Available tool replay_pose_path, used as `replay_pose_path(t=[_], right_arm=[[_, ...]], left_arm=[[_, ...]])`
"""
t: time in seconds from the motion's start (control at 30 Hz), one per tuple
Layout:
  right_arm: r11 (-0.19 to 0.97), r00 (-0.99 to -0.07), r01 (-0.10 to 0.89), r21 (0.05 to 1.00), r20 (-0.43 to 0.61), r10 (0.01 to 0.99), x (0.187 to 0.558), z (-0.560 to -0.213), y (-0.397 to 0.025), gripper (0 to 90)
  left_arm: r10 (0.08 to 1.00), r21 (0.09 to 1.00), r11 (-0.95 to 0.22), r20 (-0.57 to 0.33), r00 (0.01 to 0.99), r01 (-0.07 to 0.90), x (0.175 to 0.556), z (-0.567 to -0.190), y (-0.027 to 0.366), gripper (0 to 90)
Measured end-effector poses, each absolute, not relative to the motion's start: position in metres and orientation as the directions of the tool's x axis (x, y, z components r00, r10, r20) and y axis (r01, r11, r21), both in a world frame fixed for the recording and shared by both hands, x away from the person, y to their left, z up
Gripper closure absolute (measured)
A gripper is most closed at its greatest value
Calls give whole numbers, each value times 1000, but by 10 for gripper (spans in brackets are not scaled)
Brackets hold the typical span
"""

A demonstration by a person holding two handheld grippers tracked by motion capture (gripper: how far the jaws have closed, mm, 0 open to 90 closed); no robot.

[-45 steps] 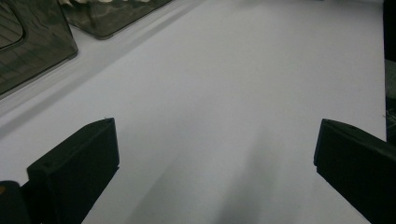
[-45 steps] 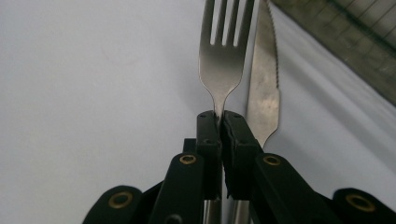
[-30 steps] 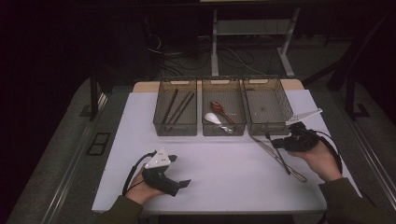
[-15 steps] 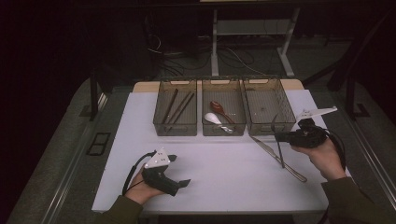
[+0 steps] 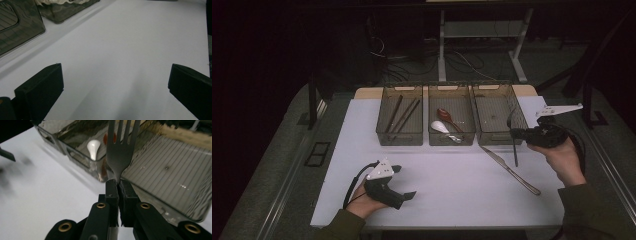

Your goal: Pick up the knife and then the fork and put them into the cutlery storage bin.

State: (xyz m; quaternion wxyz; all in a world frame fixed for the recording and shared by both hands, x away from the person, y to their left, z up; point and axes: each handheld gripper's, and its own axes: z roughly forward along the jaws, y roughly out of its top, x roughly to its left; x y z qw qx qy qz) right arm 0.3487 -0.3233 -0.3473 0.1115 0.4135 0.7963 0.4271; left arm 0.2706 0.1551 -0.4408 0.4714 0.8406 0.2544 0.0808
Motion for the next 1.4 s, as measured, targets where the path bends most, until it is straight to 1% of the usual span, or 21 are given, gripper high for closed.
replay_pose_path(t=[0.27, 0.57, 0.83, 1.0, 1.13, 1.33, 1.4], right_arm=[[264, -618, 521, 812, 146, 772, 358, -329, -326, 855], [229, -592, 493, 840, 130, 796, 369, -321, -329, 855], [218, -560, 463, 859, 93, 823, 383, -311, -332, 855], [236, -539, 463, 854, 60, 840, 400, -303, -333, 855], [242, -525, 479, 844, 55, 849, 416, -300, -333, 855], [264, -513, 529, 806, 55, 857, 435, -312, -333, 854], [289, -514, 547, 786, 42, 857, 440, -319, -333, 854]], left_arm=[[501, 833, -430, -102, 860, 349, 271, -441, 155, 0], [499, 833, -431, -102, 861, 348, 270, -441, 155, 0], [502, 833, -426, -107, 858, 353, 271, -441, 155, 0], [501, 833, -425, -108, 858, 353, 271, -441, 156, 0], [500, 834, -425, -107, 859, 352, 270, -441, 156, 0], [499, 833, -426, -109, 860, 354, 271, -441, 156, 0], [499, 833, -424, -111, 860, 354, 271, -441, 156, 0]])
